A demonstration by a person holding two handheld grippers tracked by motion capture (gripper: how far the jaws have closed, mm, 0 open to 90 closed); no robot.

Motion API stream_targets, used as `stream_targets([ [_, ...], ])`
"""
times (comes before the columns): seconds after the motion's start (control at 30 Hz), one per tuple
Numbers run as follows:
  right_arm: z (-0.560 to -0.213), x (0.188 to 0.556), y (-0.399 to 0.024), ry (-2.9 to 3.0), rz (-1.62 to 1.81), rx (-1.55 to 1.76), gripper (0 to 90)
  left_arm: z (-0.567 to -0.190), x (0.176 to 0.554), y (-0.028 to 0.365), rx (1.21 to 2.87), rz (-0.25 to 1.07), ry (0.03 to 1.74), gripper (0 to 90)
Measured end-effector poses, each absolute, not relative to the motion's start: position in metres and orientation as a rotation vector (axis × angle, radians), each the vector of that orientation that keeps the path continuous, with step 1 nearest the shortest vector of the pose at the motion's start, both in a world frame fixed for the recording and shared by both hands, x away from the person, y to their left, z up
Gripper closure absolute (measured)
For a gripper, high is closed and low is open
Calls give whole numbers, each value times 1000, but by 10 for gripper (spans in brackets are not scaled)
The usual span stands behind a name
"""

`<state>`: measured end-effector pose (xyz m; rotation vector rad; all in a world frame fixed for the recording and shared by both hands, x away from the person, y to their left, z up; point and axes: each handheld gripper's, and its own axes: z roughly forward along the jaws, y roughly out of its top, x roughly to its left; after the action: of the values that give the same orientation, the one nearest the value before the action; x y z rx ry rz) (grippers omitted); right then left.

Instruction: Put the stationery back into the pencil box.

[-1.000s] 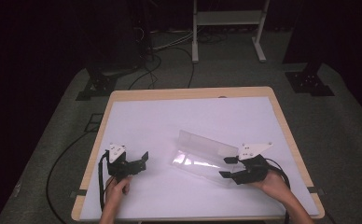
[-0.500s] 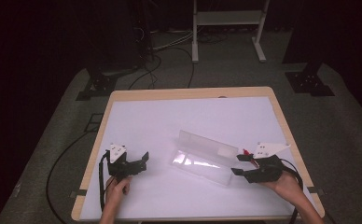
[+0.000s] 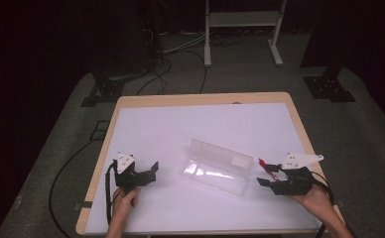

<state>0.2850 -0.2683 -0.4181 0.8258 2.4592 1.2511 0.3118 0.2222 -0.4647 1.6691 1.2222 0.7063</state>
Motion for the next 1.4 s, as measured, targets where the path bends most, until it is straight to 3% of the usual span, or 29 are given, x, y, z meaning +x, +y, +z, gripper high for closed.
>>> stream_targets([
  [0.37,-431,283,-290,2416,1209,935,423,-465,312,222,1671,711,1230,0],
  [0.9,-460,291,-305,2377,1081,1111,505,-465,312,221,1674,712,1223,0],
  [1.4,-471,299,-300,2359,985,1187,683,-465,312,221,1673,713,1226,0],
])
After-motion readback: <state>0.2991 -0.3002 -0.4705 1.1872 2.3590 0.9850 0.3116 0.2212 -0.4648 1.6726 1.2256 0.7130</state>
